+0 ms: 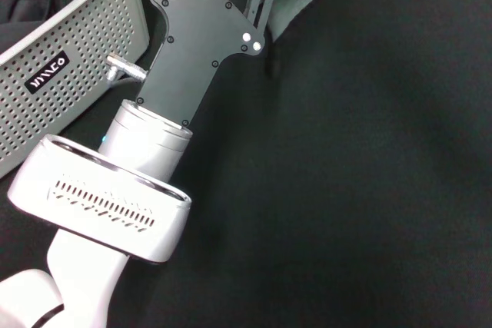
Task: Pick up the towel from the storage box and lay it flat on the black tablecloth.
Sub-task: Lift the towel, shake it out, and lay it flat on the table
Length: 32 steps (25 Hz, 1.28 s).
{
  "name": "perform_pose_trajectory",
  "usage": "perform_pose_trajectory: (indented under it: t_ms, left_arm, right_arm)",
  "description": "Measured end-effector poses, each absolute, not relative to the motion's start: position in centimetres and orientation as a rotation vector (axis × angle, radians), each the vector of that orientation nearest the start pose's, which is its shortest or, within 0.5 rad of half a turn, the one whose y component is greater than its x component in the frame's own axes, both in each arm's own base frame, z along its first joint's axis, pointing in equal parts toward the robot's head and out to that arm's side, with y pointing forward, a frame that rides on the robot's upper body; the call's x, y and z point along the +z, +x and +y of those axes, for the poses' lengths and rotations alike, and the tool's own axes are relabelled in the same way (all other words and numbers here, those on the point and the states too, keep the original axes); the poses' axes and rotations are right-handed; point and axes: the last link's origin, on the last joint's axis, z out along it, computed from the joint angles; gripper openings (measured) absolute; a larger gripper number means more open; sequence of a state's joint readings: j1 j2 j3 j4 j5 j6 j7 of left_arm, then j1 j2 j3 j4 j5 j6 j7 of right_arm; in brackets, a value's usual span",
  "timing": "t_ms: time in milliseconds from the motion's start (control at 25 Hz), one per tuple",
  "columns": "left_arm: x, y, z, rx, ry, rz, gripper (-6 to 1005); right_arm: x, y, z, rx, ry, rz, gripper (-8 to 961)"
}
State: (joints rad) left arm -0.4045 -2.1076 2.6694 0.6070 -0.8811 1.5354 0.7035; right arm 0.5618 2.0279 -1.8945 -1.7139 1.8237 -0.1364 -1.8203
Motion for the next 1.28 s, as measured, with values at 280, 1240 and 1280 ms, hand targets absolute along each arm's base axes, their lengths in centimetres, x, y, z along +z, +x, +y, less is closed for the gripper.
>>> perform_pose_trajectory:
  t_ms: [280, 1240, 1280]
  left_arm:
    - [-6.6, -16.7, 27.3, -0.882, -1.566, 0.35, 330]
    - [-2.3, -20.0, 22.0, -1.282, -1.467, 0.137, 10]
    - [-1.9, -20.3, 22.0, -1.33, -1.485, 0.108, 10]
  right_arm:
    - [6.4, -5.1, 36.3, 0.912, -1.768, -0.212, 10]
    - [6.0, 3.5, 32.5, 0.848, -1.945, -0.115, 10]
    - [6.0, 4.0, 32.4, 0.844, -1.954, -0.105, 10]
